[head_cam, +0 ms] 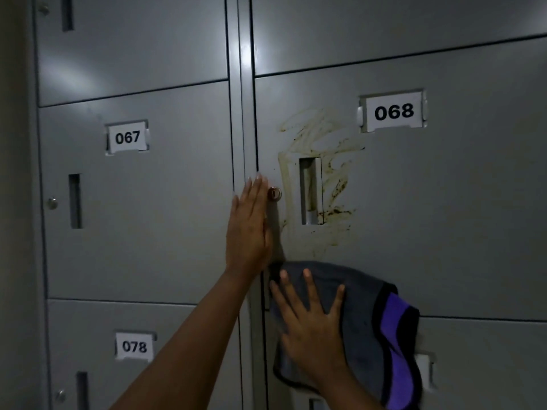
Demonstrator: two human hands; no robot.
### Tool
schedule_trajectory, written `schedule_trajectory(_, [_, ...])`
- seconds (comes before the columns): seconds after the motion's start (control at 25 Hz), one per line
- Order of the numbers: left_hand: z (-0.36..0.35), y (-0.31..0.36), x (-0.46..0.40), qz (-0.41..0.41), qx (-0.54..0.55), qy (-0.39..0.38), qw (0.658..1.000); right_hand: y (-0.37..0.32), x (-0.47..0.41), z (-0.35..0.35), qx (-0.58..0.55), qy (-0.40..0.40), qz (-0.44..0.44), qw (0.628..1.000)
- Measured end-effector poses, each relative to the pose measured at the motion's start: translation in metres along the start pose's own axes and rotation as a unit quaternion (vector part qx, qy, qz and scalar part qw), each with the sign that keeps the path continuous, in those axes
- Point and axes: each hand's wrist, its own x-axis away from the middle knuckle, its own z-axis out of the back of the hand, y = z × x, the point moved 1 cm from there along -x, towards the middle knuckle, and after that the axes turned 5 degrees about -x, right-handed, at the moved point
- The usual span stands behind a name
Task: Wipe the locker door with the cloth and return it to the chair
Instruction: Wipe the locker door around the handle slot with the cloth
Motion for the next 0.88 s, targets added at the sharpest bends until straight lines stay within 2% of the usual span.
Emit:
schedule_trajectory(0.12, [-0.01,-0.014,-0.018,-0.046,-0.082,-0.004,0.996,-0.001,-0.008,0.002,0.013,0.014,0.002,1.0])
schedule_trajectory(0.24, [-0.015,-0.011,-0.031,-0.072,-0.112,-0.005,0.991,0.001,-0.029,0.009,0.027,0.024,0.0,0.999])
schedule_trajectory(0.48, [-0.012,-0.013,-0.05,-0.108,-0.082,-0.006,0.991,0.015,-0.075,0.026,0.022,0.063,-0.058,0.996])
schedule_trajectory(0.6, [-0.012,-0.015,-0.049,-0.099,-0.041,-0.003,0.994,0.021,-0.099,0.037,0.029,0.08,-0.083,0.993])
schedule_trajectory(0.72, [-0.011,-0.016,-0.05,-0.096,-0.029,0.002,0.995,0.027,-0.119,0.046,0.026,0.095,-0.064,0.993])
schedule_trajectory(0.88, [-0.011,-0.013,-0.05,-0.077,-0.018,0.013,0.997,0.04,-0.148,0.058,0.013,0.11,0.007,0.994])
